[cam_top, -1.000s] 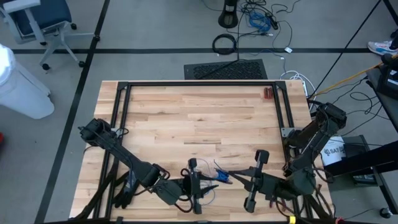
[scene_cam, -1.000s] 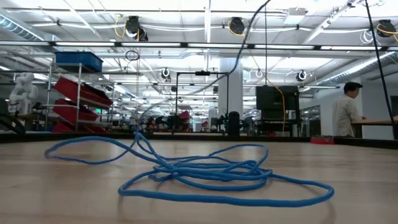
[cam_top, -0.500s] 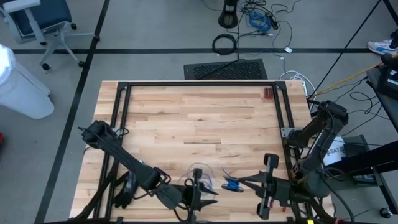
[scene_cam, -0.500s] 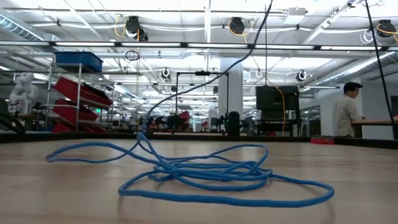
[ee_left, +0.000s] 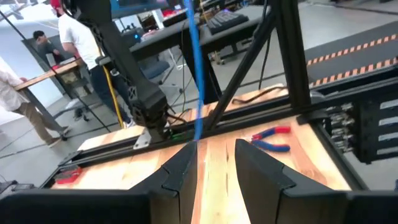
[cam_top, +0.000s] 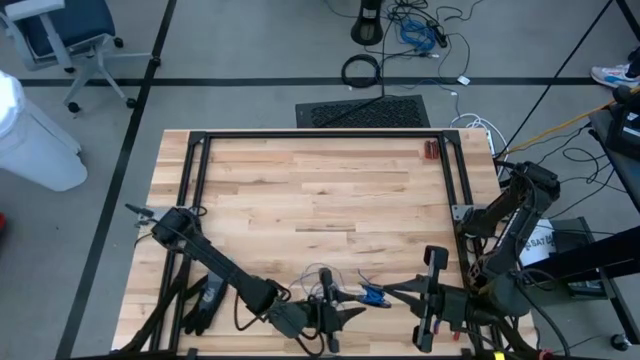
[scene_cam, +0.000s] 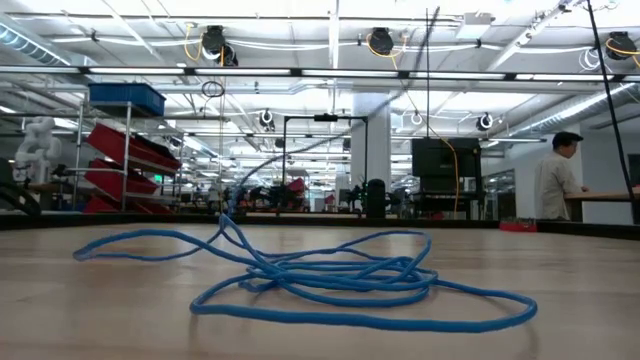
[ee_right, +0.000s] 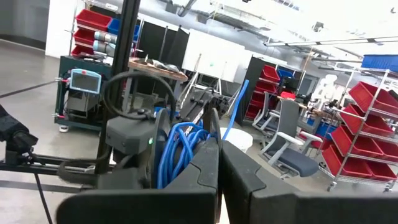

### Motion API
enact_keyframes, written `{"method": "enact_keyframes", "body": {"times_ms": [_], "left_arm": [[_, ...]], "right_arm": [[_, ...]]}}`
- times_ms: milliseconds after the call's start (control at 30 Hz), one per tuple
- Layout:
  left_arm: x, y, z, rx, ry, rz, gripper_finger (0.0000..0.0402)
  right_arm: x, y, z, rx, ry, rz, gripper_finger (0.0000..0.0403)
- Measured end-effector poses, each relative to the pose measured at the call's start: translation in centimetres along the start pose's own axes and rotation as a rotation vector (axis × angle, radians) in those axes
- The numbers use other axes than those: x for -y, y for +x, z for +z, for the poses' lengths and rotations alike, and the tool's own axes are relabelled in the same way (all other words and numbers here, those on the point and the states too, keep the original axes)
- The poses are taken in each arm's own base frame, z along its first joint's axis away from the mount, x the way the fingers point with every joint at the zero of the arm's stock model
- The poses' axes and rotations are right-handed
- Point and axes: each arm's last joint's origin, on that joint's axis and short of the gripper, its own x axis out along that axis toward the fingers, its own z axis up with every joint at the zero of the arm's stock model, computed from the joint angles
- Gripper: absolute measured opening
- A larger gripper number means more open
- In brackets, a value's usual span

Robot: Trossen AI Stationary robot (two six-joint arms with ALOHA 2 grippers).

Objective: Coil cords
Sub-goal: Coil the blue wire onto the spool

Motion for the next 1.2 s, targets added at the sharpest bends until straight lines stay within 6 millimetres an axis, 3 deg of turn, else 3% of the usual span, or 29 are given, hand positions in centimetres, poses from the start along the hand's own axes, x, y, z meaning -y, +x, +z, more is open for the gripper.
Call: {"method": "enact_keyframes", "body": {"times_ms": [1200], "left_arm": [[-0.7,1.0,-1.8,-0.112,0.024,0.054,0.0115]], "right_arm": [[0.0,0.0,-0.1,0.000,0.001,0.003,0.0000]]}}
